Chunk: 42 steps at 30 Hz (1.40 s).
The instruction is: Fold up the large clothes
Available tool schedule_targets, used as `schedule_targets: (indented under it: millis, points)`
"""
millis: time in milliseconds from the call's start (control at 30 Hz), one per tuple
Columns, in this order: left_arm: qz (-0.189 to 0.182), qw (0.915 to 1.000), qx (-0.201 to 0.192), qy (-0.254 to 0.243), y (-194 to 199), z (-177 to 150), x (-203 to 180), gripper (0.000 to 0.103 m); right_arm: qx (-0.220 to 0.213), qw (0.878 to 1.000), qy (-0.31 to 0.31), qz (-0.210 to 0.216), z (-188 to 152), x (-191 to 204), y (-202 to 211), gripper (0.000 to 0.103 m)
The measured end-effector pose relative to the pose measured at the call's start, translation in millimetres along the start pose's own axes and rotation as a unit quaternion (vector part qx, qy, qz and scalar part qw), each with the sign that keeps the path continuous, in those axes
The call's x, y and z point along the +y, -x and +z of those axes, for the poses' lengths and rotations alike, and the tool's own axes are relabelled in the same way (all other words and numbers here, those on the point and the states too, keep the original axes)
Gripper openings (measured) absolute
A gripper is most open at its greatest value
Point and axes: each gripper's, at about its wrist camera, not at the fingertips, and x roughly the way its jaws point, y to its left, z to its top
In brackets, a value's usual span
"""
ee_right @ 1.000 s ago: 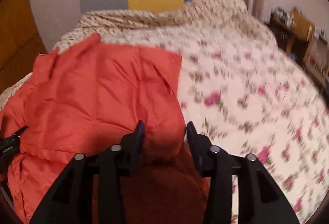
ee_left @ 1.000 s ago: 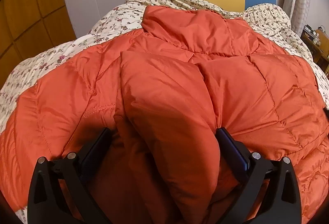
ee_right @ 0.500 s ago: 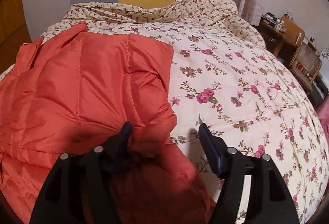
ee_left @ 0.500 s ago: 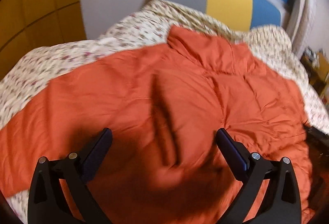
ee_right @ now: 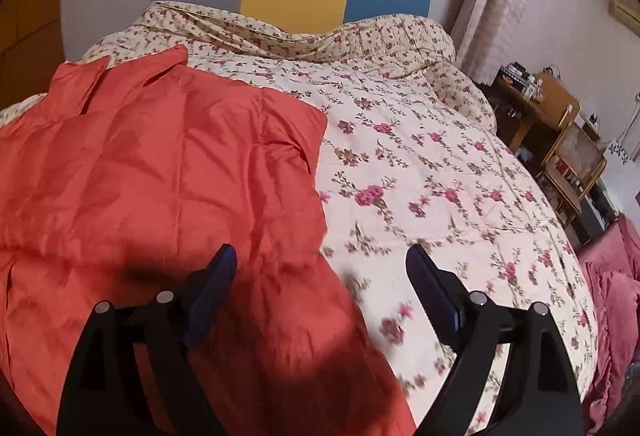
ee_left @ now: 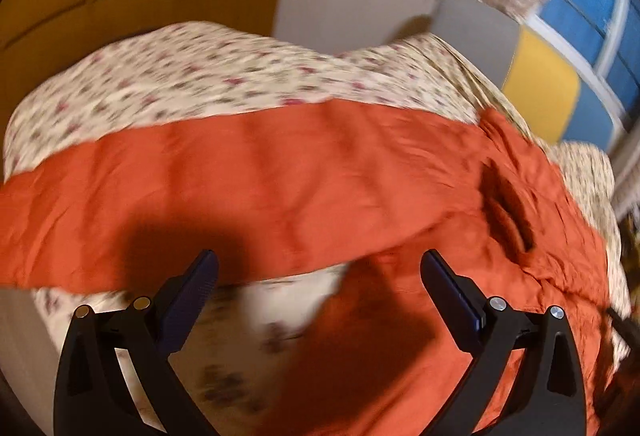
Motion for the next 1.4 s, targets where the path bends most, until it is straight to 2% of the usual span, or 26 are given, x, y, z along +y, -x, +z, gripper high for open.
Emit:
schedule_targets:
  millis: [167,400,733,767,833,867,933,967,1000,1133,1167,1233,1400]
  points:
    - [0.026,0.9962,-0.006,0.083,10,-11,55,0.100,0.018,1.000,-0.003,-0.006,-19,3,-11,0.091]
    - [0.053,0.9831,-0.025,0.174,22,-25,118,0.100,0.005,1.000,0.009,-0.026,-22,8,-9,0.092]
    - [0.033,0.9504,-0.072,0.301,25,-20,178,0.100,0.007,0.999,0.008,-0.030,-23,8,-12,0.094]
    - [0.034,0.9467,-0.079,0.310,23,-16,183,0.095,0.008,1.000,0.007,-0.030,-23,7,-13,0.094]
    - [0.054,0.9424,-0.081,0.320,21,-10,189,0.079,0.009,1.000,0.006,-0.029,-23,7,-13,0.095]
    - [0.068,0.9390,-0.080,0.327,20,-5,192,0.068,0.009,1.000,0.006,-0.029,-23,7,-13,0.095]
    - [0.067,0.9361,-0.085,0.335,20,-1,197,0.045,0.008,0.999,0.007,-0.030,-23,7,-13,0.095]
    - [0.059,0.9355,-0.088,0.337,21,1,198,0.031,0.008,0.999,0.007,-0.030,-23,6,-13,0.095]
    - [0.045,0.9359,-0.090,0.337,21,4,198,0.022,0.008,0.999,0.007,-0.030,-24,7,-13,0.095]
    - [0.045,0.9460,-0.123,0.297,31,16,179,0.019,0.011,1.000,0.006,-0.029,-24,7,-15,0.095]
    - [0.046,0.9479,-0.130,0.287,33,19,172,0.015,0.011,1.000,0.005,-0.028,-24,6,-15,0.095]
    - [0.043,0.9520,-0.148,0.264,38,26,154,0.015,0.011,1.000,0.006,-0.029,-24,7,-15,0.095]
    - [0.010,0.9655,-0.188,0.180,49,43,93,0.015,0.011,1.000,0.005,-0.027,-24,6,-16,0.095]
